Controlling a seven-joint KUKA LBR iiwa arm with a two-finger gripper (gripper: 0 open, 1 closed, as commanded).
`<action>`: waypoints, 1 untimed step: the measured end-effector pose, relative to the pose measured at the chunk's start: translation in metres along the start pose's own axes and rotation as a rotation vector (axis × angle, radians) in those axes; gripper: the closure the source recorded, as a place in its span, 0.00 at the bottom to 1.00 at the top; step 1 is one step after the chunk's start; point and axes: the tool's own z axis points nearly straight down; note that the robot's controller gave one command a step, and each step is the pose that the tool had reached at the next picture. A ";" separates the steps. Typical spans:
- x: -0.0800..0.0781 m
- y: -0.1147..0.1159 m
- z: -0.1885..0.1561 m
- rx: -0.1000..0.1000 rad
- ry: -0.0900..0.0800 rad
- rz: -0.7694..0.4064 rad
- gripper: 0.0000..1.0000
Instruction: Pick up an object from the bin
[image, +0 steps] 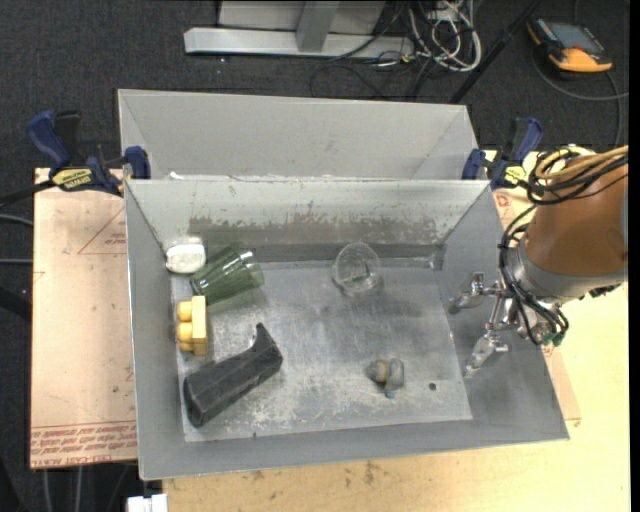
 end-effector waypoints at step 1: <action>0.000 0.000 0.000 0.000 0.000 0.000 0.00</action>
Offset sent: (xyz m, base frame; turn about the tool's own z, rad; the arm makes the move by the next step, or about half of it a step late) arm 0.0058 0.1078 -0.0519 0.1249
